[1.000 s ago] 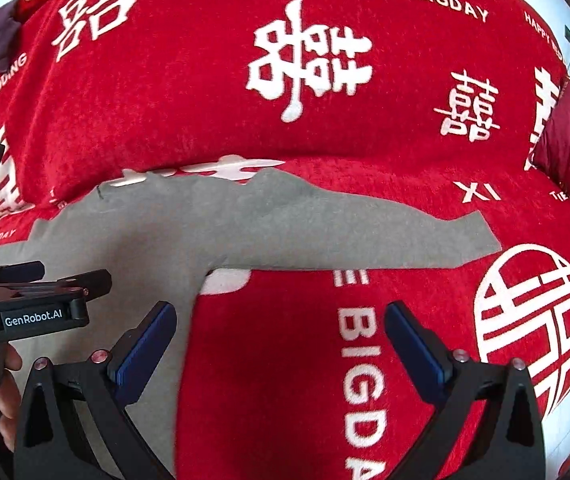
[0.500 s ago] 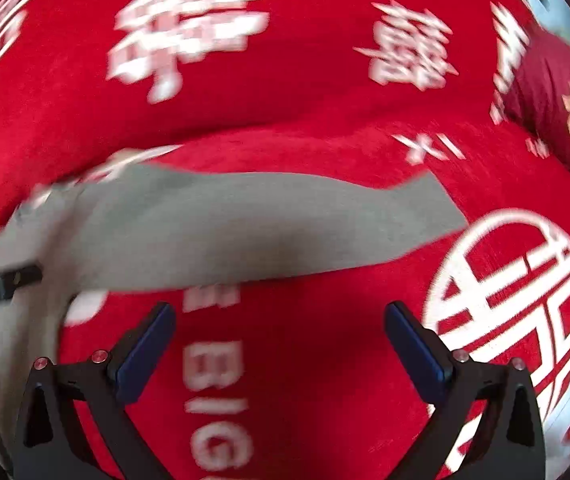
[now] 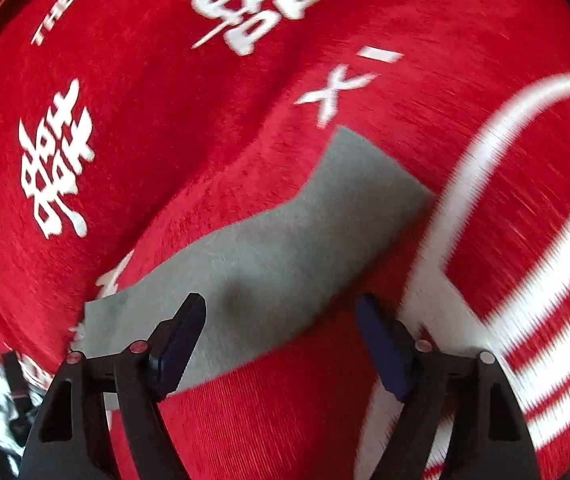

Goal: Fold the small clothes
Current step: 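Move the right tool to the sweater's sleeve cuff and open it, then grasp the sleeve cuff with the right tool and lift it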

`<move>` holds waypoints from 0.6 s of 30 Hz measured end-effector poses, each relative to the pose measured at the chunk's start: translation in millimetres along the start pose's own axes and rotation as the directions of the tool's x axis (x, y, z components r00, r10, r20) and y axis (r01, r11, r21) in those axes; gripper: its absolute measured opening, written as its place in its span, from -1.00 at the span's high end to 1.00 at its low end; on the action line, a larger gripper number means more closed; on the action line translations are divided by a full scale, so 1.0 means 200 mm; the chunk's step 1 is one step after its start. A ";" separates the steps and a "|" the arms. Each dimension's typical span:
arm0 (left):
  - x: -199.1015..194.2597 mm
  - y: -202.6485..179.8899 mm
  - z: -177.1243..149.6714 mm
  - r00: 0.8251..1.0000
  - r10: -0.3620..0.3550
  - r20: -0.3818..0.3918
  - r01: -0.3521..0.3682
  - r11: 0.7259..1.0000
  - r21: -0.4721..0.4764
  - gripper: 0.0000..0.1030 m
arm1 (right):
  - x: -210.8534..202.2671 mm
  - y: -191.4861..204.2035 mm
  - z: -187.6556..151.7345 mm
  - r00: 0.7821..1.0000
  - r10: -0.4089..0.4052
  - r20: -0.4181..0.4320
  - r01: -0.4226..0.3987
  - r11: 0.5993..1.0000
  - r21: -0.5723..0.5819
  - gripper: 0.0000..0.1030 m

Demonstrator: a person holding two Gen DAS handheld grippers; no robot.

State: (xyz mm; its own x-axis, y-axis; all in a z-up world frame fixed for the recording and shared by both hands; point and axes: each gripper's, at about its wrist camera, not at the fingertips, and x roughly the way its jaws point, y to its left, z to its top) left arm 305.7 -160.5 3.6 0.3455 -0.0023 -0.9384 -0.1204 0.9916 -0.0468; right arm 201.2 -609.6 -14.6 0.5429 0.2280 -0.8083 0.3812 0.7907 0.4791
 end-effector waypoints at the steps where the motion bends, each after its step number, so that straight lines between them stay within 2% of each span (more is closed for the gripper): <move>1: 0.00 0.00 0.01 1.000 -0.005 0.003 0.005 1.000 0.001 -0.99 | 0.03 0.02 0.01 1.000 -0.001 -0.003 0.001 1.000 -0.005 -0.55; 2: 0.01 0.01 0.01 1.000 -0.013 0.006 0.013 1.000 -0.001 -0.99 | 0.06 0.03 0.03 1.000 0.006 -0.007 -0.006 1.000 -0.006 -0.49; 4: 0.00 0.03 0.03 0.999 -0.040 0.010 0.040 0.999 -0.015 -0.99 | 0.10 0.04 0.06 0.999 0.038 -0.017 -0.038 0.999 0.011 -0.05; 5: -0.01 0.06 0.05 0.998 -0.056 0.017 0.057 0.998 -0.040 -0.99 | 0.11 0.04 0.07 0.999 0.040 -0.020 -0.040 0.999 0.016 0.42; 6: -0.02 0.10 0.06 0.998 -0.066 0.024 0.067 0.995 -0.074 -0.99 | 0.11 0.04 0.08 0.999 0.042 -0.020 -0.041 0.999 0.020 0.75; 8: -0.02 0.15 0.09 0.997 -0.078 0.022 0.081 0.988 -0.135 -0.99 | 0.07 0.05 0.07 0.999 0.033 0.004 -0.033 0.999 0.018 0.81; 10: 0.00 0.20 0.11 0.995 -0.095 0.007 0.094 0.979 -0.182 -0.99 | -0.08 0.09 0.04 0.995 0.017 0.101 -0.016 1.000 -0.007 0.86; 12: 0.01 0.19 0.13 0.996 -0.084 0.010 0.084 0.979 -0.185 -0.99 | -0.29 0.19 -0.03 0.974 0.001 0.226 0.017 0.997 -0.078 0.86; 15: 0.03 0.10 0.16 0.997 -0.071 0.007 0.071 0.988 -0.141 -0.99 | -0.46 0.28 -0.13 0.953 -0.022 0.302 0.064 0.989 -0.132 0.86; 17: 0.09 0.00 0.15 0.999 0.014 -0.031 -0.016 0.998 -0.060 -0.99 | -0.49 0.30 -0.16 0.953 -0.039 0.301 0.087 0.985 -0.147 0.86; 18: 0.11 -0.06 0.15 0.997 0.072 -0.021 -0.072 0.997 -0.005 -1.00 | -0.46 0.30 -0.17 0.956 -0.068 0.286 0.118 0.980 -0.161 0.86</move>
State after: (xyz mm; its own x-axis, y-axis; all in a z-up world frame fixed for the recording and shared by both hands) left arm 342.8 -168.5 -6.4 0.3165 0.0660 -0.9463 -0.1492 0.9886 0.0190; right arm 149.2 -564.0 77.5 0.7068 0.0016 -0.7074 0.3174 0.8929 0.3192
